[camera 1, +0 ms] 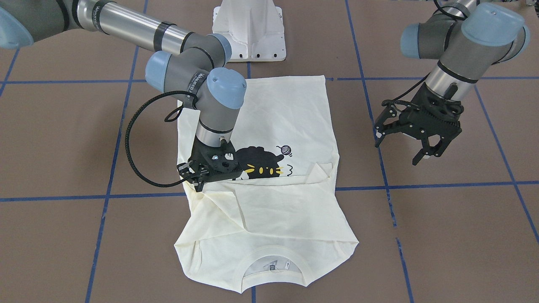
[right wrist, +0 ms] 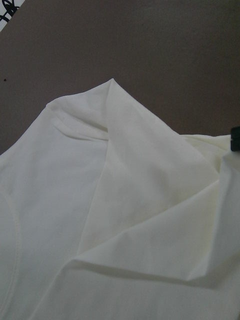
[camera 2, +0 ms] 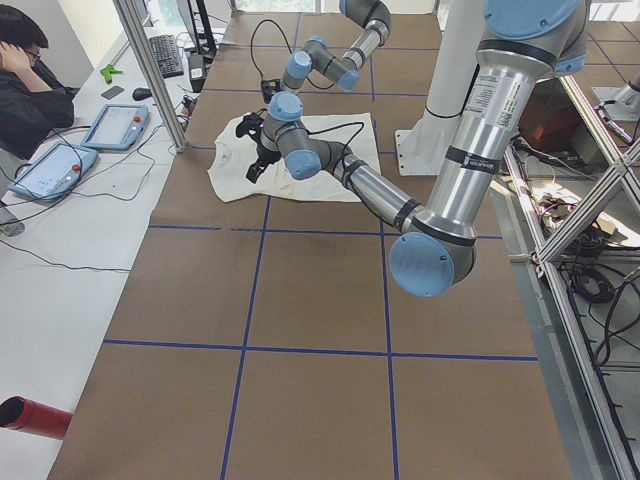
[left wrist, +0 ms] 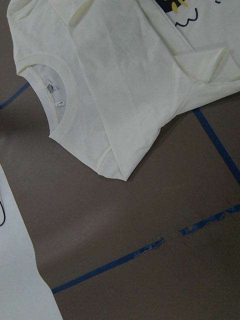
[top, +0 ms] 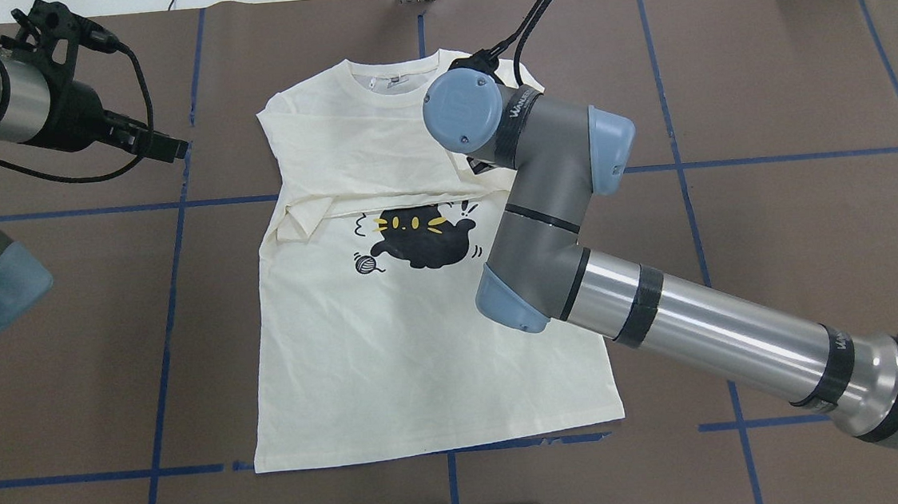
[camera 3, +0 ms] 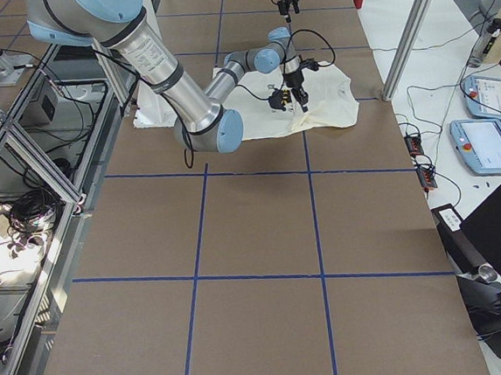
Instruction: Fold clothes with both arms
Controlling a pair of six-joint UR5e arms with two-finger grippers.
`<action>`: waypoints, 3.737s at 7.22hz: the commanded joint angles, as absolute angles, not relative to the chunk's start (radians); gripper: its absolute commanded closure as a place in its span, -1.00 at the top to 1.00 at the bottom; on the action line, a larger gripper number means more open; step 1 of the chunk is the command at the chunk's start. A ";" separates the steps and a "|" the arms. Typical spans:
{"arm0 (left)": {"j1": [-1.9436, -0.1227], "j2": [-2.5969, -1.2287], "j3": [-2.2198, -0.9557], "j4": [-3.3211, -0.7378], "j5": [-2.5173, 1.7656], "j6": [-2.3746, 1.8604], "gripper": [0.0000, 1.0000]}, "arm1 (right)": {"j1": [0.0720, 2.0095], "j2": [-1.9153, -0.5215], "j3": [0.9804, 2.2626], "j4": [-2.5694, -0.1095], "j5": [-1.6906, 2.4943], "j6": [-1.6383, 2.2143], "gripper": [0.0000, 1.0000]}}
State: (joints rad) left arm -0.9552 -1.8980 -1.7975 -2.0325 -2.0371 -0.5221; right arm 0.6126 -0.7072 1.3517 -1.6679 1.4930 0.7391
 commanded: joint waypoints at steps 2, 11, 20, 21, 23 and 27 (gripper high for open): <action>-0.954 -1.899 -1.798 -2.034 -2.037 -0.537 1.00 | 0.644 -0.719 1.342 -1.666 1.491 0.730 -1.00; -0.821 -1.859 -1.900 -2.046 -1.994 -0.809 1.00 | 0.631 -1.002 1.710 -1.351 1.776 1.240 1.00; -0.086 -1.511 -2.094 -2.154 -1.356 -1.629 0.47 | 0.175 -1.394 2.103 -1.359 1.350 1.809 0.99; -0.071 -1.516 -2.073 -2.151 -1.356 -1.629 0.47 | 0.172 -1.396 2.103 -1.359 1.347 1.810 1.00; -0.066 -1.540 -2.060 -2.149 -1.359 -1.628 0.19 | 0.167 -1.393 2.103 -1.358 1.336 1.812 1.00; -0.064 -1.585 -2.005 -2.151 -1.368 -1.626 0.17 | 0.167 -1.394 2.102 -1.355 1.336 1.812 1.00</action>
